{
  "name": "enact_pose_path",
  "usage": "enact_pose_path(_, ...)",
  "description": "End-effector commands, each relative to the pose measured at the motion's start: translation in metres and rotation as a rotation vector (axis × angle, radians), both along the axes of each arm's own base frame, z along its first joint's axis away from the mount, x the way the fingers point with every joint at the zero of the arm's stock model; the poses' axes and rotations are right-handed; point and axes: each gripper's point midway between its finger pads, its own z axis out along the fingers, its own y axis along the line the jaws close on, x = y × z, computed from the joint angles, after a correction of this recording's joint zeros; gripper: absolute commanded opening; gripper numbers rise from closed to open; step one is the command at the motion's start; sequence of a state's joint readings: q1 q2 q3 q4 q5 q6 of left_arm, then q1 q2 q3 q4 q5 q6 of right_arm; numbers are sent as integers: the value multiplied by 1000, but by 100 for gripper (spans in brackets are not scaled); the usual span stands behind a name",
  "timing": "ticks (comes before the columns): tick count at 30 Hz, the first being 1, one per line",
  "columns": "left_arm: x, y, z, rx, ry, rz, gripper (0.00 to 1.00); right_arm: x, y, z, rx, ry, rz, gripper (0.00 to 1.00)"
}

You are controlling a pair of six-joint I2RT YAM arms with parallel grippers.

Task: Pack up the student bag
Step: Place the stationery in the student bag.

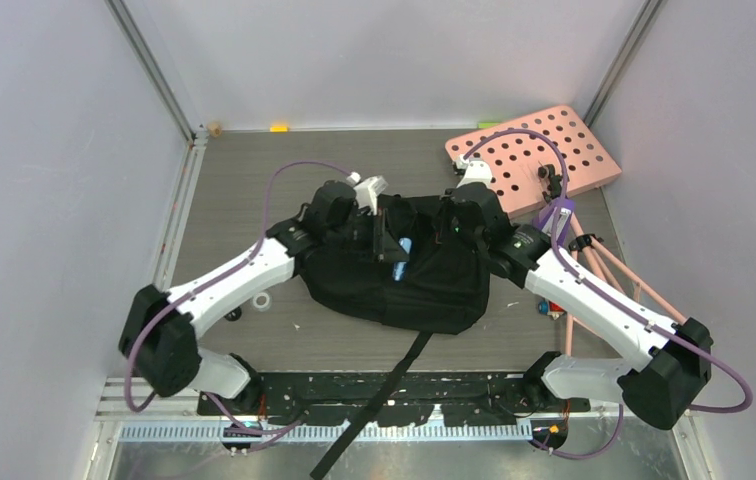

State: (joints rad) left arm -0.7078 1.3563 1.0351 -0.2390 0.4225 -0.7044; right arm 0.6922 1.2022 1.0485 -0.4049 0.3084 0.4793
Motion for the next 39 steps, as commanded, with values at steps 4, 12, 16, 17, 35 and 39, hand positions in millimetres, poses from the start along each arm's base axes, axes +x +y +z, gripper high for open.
enact_pose_path(4, 28, -33, 9, -57, -57, -132, 2, -3, 0, 38, 87, -78, -2, 1)
enact_pose_path(12, 65, -31, -2, -117, -77, -125, 2, -5, 1, 37, 91, -67, 7, 0)
enact_pose_path(16, 74, -43, 2, -160, -94, -157, 2, -5, 1, 37, 90, -65, 4, 0)
enact_pose_path(17, 77, -47, 4, -174, -100, -159, 1, -5, 0, 37, 90, -67, 0, 0)
enact_pose_path(35, 76, -87, -17, -278, -96, -57, 11, -2, -2, 36, 83, -73, -22, 1)
enact_pose_path(39, 76, -79, -23, -205, -120, -50, 32, -3, -6, 37, 78, -80, -29, 0)
